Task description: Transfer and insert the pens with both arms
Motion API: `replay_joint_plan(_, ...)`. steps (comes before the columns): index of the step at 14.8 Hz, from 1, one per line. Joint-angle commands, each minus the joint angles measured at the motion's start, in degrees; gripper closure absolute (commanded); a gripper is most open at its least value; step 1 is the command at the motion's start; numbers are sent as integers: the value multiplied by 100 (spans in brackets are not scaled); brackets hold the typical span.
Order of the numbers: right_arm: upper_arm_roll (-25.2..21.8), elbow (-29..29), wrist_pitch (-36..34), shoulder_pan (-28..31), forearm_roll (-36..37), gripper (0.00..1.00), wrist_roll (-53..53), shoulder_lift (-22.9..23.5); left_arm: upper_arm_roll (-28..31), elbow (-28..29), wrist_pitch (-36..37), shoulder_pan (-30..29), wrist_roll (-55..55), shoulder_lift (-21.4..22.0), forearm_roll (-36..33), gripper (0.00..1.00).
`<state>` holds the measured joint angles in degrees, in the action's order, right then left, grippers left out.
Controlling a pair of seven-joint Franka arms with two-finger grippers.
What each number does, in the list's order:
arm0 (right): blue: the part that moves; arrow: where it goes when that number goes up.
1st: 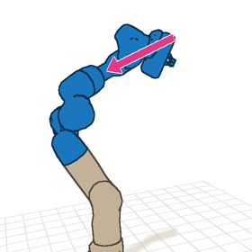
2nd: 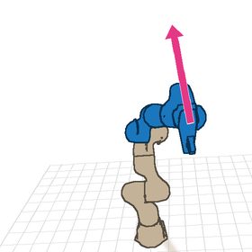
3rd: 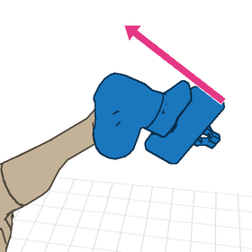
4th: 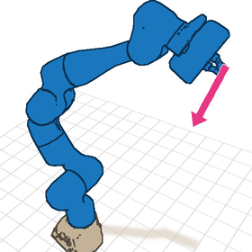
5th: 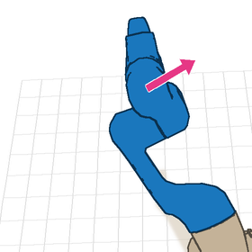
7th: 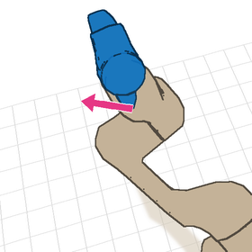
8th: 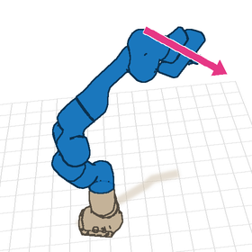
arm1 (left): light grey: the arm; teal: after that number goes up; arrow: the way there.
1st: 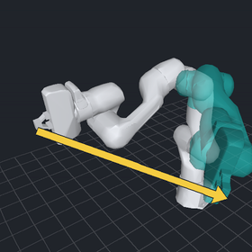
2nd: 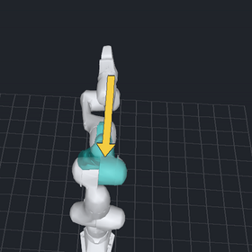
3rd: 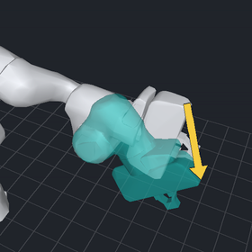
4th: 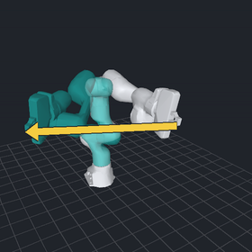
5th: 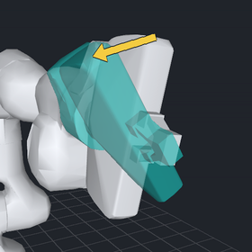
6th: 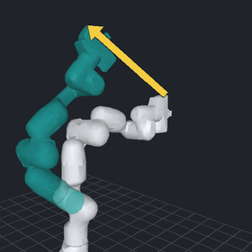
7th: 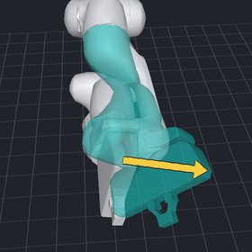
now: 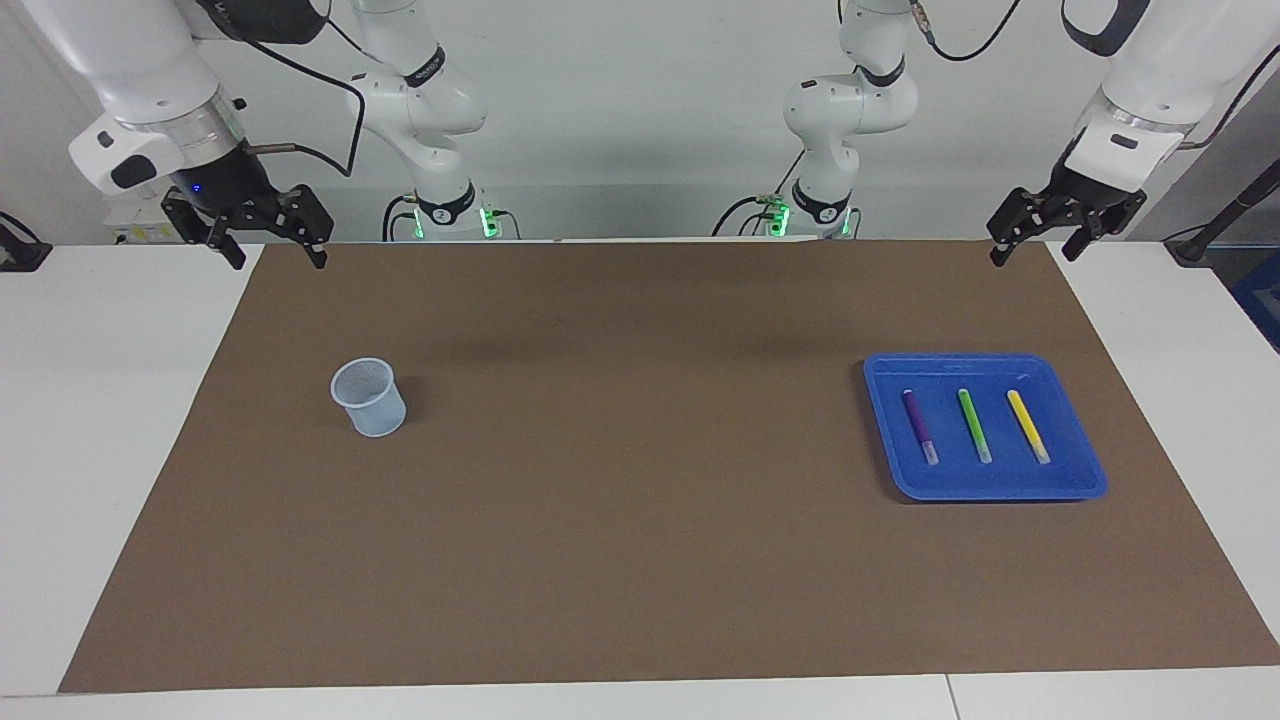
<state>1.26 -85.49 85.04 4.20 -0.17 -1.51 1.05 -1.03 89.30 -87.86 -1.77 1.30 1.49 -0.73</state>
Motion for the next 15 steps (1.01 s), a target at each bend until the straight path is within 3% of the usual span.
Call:
replay_joint_plan(1,58,-30,4,72,79,0,72,-26,42,324,-47,54,-16,255,11,0)
replay_joint_plan(15,93,-56,-14,10,70,0,63,-43,42,614,-337,63,-86,343,20,0)
